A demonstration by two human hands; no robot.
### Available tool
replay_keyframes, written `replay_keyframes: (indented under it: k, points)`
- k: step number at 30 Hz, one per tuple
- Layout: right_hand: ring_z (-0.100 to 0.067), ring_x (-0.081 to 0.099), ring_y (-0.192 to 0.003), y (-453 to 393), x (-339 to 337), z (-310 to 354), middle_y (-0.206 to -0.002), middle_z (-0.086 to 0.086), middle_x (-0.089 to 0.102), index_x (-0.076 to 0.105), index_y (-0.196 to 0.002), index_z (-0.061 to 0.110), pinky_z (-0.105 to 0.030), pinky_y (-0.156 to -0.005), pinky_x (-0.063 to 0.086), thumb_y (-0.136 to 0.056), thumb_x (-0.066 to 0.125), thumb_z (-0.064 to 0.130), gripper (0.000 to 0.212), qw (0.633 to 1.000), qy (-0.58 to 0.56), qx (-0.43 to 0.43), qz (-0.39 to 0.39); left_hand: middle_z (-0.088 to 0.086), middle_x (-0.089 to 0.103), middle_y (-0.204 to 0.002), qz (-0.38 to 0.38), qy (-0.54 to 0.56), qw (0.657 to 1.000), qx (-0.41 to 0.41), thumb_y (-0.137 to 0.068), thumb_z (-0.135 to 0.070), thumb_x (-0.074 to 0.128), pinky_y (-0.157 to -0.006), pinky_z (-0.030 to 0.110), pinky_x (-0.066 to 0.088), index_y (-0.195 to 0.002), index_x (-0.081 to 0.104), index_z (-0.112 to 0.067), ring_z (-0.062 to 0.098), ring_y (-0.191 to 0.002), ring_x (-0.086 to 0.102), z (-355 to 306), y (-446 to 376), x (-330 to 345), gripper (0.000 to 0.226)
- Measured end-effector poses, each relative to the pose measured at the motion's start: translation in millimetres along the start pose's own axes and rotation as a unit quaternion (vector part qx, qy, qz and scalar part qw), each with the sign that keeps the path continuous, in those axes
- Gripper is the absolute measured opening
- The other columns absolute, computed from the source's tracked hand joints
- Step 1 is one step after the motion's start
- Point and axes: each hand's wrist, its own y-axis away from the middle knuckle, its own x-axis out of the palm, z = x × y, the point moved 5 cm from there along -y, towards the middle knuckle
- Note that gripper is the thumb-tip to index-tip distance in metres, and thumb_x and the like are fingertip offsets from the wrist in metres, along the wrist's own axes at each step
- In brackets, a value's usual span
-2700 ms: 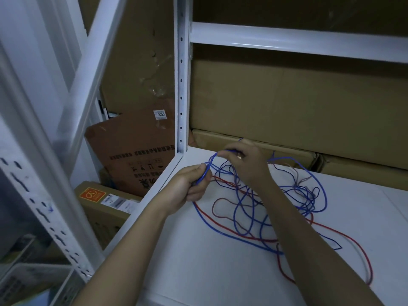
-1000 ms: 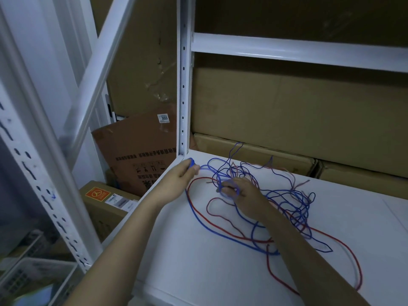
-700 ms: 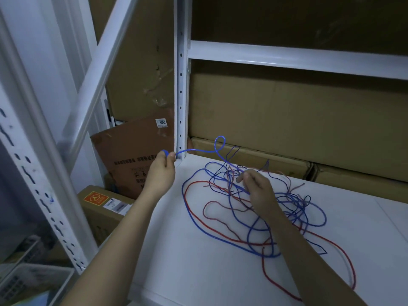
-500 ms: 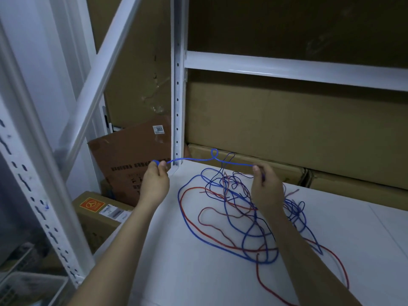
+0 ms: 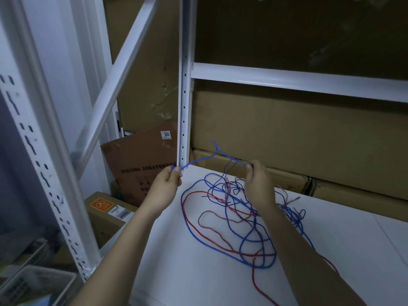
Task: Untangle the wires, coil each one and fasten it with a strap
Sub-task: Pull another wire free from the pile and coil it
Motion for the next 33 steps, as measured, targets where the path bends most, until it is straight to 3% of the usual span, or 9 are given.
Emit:
replay_keyframes:
  k: [2,6,11,14,19,22,27,30,33]
  points:
    - [-0.031,0.051,-0.082,0.0,0.0,12.8,-0.088,-0.014,0.055,0.055,-0.104,-0.001,-0.029,-0.061,0.023,-0.101,0.038,0.011,0.021,0.999,-0.042,-0.023,0.008,-0.003,0.043,-0.068,0.023,-0.013,1.000,0.003,-0.104,-0.030,0.036,-0.063,0.027,0.034,-0.084,0.050,-0.015,0.010,-0.059,0.036,-6.5,6.0,6.2,0.028]
    - [-0.031,0.053,-0.086,-0.3,0.8,27.2,-0.103,-0.012,0.053,0.057,-0.119,0.009,-0.035,-0.063,0.037,-0.101,0.039,0.017,0.026,0.997,0.036,-0.063,0.031,-0.006,0.040,-0.058,0.081,-0.006,0.997,-0.003,-0.104,-0.028,0.036,-0.054,0.023,0.030,-0.082,0.053,-0.014,0.005,-0.047,0.033,-20.0,18.0,23.1,0.030]
    - [-0.032,0.053,-0.091,9.2,3.7,31.4,-0.096,-0.013,0.058,0.072,-0.096,0.012,-0.036,-0.074,0.035,-0.096,0.055,0.030,0.025,0.962,0.172,-0.205,0.062,-0.005,0.025,-0.054,0.191,0.125,0.973,-0.029,-0.105,-0.031,0.031,-0.048,0.021,0.017,-0.085,0.052,-0.011,0.011,-0.051,0.016,-35.2,33.1,37.4,0.035]
    - [-0.025,0.047,-0.099,15.3,13.7,12.5,-0.101,-0.003,0.057,0.070,-0.102,0.023,-0.036,-0.080,0.024,-0.100,0.043,0.042,0.033,0.952,0.223,-0.181,0.109,-0.003,0.020,-0.057,0.180,0.215,0.959,-0.042,-0.104,-0.031,0.033,-0.048,0.024,0.014,-0.083,0.048,-0.012,0.013,-0.054,0.011,-39.6,35.8,35.0,0.032]
    - [-0.023,0.048,-0.102,22.8,14.7,-12.8,-0.102,-0.001,0.055,0.064,-0.100,0.020,-0.035,-0.088,0.021,-0.102,0.032,0.037,0.036,0.979,0.160,-0.056,0.116,-0.005,0.025,-0.054,0.112,0.247,0.961,-0.044,-0.105,-0.025,0.033,-0.044,0.019,0.020,-0.085,0.047,-0.012,0.009,-0.049,0.017,-36.6,33.3,24.4,0.028]
    - [-0.023,0.048,-0.103,28.1,10.0,-5.6,-0.108,-0.003,0.056,0.064,-0.109,0.018,-0.036,-0.092,0.022,-0.100,0.044,0.028,0.025,0.984,0.141,-0.082,0.069,-0.005,0.026,-0.054,0.125,0.172,0.977,-0.032,-0.105,-0.023,0.032,-0.046,0.020,0.021,-0.085,0.048,-0.011,0.011,-0.052,0.017,-35.8,39.1,32.3,0.028]
    - [-0.020,0.042,-0.097,43.6,8.4,33.0,-0.105,-0.006,0.054,0.060,-0.120,0.012,-0.026,-0.087,0.032,-0.087,0.064,0.013,0.034,0.985,-0.112,-0.129,0.031,-0.004,0.024,-0.053,0.138,0.158,0.977,-0.025,-0.105,-0.020,0.033,-0.050,0.025,0.015,-0.080,0.047,-0.011,0.012,-0.053,0.014,-44.3,45.0,48.9,0.030]
    - [-0.019,0.051,-0.094,41.5,13.2,38.3,-0.102,0.002,0.049,0.058,-0.118,0.013,-0.036,-0.084,0.045,-0.090,0.064,0.021,0.029,0.976,-0.209,-0.051,0.038,-0.002,0.022,-0.055,0.155,0.157,0.975,-0.028,-0.105,-0.022,0.033,-0.049,0.024,0.016,-0.079,0.046,-0.012,0.012,-0.051,0.015,-47.7,47.6,51.6,0.031]
    - [-0.017,0.056,-0.095,32.5,9.8,36.8,-0.105,-0.001,0.053,0.063,-0.109,0.010,-0.042,-0.081,0.049,-0.093,0.059,0.015,0.017,0.976,-0.214,-0.030,0.021,-0.003,0.023,-0.054,0.166,0.155,0.974,-0.031,-0.105,-0.023,0.033,-0.048,0.023,0.017,-0.077,0.046,-0.012,0.011,-0.050,0.016,-49.8,50.5,51.1,0.032]
